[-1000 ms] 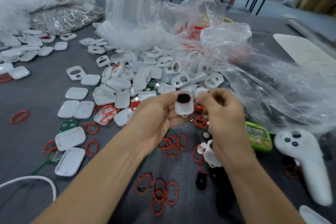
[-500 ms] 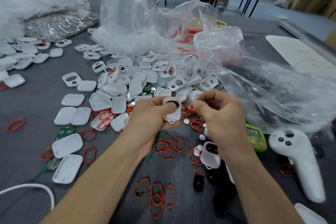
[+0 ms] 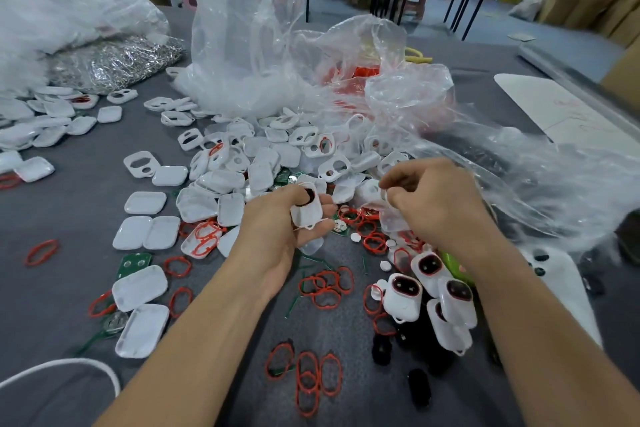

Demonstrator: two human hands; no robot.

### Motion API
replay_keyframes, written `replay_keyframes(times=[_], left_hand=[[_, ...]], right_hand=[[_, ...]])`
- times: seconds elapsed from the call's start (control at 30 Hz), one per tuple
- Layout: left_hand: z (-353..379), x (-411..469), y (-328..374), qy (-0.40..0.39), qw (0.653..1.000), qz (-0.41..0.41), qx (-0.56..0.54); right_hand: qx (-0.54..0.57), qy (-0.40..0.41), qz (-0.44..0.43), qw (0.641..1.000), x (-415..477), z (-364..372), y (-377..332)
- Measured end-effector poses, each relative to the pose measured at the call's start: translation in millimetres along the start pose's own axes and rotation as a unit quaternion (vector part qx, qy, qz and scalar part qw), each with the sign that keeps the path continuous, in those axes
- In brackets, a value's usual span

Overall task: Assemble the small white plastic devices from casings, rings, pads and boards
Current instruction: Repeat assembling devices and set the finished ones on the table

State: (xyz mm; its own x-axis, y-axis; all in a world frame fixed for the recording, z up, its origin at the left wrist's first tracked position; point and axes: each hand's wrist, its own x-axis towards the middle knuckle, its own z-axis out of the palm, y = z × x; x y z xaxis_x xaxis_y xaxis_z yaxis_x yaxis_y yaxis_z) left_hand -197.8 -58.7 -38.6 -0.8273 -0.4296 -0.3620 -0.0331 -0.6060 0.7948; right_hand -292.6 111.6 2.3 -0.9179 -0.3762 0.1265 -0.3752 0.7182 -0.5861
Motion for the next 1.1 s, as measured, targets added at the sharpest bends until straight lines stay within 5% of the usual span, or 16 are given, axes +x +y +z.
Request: replay_keyframes(times=[0.43, 0.63, 0.8, 1.1], left_hand=[[-12, 8, 8, 0.028, 0.999, 0.031, 0.0], [-7, 3, 5, 0.012, 0.999, 0.04, 0.026], [-5, 1, 2, -0.004, 0.998, 0.025, 0.053], [-4, 3, -1, -0.015, 1.0, 0.007, 0.027]], right_hand=[[-0.19, 0.059, 0.03, 0.98, 50, 57, -22], [0.072, 0.106, 0.06, 0.99, 23, 27, -12], [0.25, 0.054, 0.08, 0.963, 4, 14, -9], [0.39, -0.055, 0.059, 0.917, -9, 18, -11]])
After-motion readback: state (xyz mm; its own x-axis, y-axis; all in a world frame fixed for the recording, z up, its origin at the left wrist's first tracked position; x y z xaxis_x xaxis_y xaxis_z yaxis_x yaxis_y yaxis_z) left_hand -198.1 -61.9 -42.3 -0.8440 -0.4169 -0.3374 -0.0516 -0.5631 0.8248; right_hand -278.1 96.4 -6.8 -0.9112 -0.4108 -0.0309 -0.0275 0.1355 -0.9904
